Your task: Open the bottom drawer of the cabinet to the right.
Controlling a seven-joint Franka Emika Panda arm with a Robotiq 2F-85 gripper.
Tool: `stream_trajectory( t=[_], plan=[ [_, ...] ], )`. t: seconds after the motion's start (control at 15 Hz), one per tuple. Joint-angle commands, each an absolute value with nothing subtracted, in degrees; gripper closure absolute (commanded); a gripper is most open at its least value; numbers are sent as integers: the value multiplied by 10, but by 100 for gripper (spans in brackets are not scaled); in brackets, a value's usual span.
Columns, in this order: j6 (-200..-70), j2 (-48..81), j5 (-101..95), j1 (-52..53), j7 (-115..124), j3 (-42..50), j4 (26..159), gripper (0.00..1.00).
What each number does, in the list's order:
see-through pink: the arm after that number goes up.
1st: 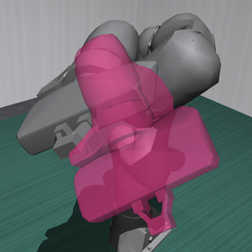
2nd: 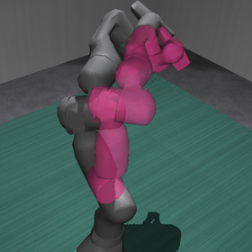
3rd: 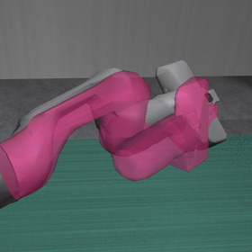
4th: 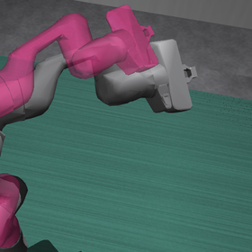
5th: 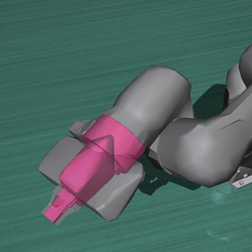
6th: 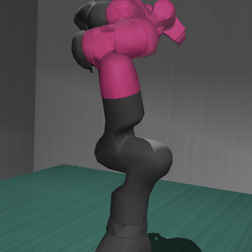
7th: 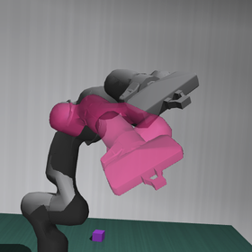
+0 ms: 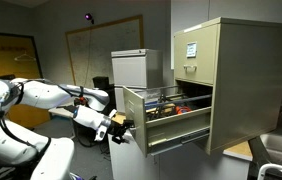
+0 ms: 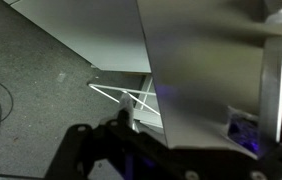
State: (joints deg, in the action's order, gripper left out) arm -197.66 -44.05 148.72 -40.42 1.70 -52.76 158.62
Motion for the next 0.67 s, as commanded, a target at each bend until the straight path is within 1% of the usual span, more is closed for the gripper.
stream_trajectory(
  t=[0.0,0.13,0.4,0.6],
  plan=[
    [-1995,-440,1500,-407,-20,-505,1605,0],
    [-1985,-435,1494,-403,-96,-483,1588,0],
    [-1981,-470,1482,-367,-241,-430,1592,0],
    [-1985,-513,1489,-381,-306,-419,1591,0]
  ],
)
